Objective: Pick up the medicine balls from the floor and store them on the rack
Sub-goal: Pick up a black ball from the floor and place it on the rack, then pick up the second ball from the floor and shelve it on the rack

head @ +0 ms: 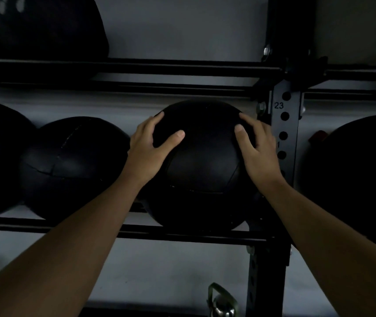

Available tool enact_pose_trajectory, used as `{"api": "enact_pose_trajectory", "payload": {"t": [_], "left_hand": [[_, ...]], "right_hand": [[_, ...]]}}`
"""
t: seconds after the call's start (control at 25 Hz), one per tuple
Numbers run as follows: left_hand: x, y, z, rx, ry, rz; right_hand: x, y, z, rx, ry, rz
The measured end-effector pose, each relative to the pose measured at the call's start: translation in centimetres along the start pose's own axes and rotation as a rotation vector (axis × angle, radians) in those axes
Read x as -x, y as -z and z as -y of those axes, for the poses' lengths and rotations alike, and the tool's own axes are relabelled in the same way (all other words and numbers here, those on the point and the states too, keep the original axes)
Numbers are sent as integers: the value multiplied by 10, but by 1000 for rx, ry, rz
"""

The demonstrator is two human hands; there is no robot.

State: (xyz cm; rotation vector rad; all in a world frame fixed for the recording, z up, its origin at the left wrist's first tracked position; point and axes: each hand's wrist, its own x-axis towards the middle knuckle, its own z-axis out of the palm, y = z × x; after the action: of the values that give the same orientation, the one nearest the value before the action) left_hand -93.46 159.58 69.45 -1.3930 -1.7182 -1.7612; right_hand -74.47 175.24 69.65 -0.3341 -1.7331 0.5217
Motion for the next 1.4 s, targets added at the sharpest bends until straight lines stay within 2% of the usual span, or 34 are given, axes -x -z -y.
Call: {"api": "enact_pose_trajectory", "payload": {"t": [0.12, 0.28, 0.52, 0.64, 0.76, 0.88, 1.04, 1.28, 1.4], "left_hand": [[5, 7, -6, -56, 73, 101], [21, 13, -13, -115, 138, 150], [79, 28, 2, -164, 139, 183], [128, 38, 21, -146, 199, 281], [198, 53, 65, -194, 310, 548], [278, 61, 111, -234, 355, 795], [387, 64, 150, -231, 394, 1091], [538, 82, 188, -219, 461, 1531], [596, 105, 190, -279, 498, 1733]], "right_hand": [[2, 7, -3, 35, -8, 99], [8, 13, 4, 101, -53, 180], [80, 24, 13, 126, -171, 184], [130, 27, 11, 163, -261, 139], [209, 17, -2, 308, -448, 217], [308, 4, -7, 529, -646, 491], [444, -3, 9, 668, -844, 821], [609, 24, 50, 646, -1304, 1056], [676, 35, 76, 611, -1486, 1072]]}}
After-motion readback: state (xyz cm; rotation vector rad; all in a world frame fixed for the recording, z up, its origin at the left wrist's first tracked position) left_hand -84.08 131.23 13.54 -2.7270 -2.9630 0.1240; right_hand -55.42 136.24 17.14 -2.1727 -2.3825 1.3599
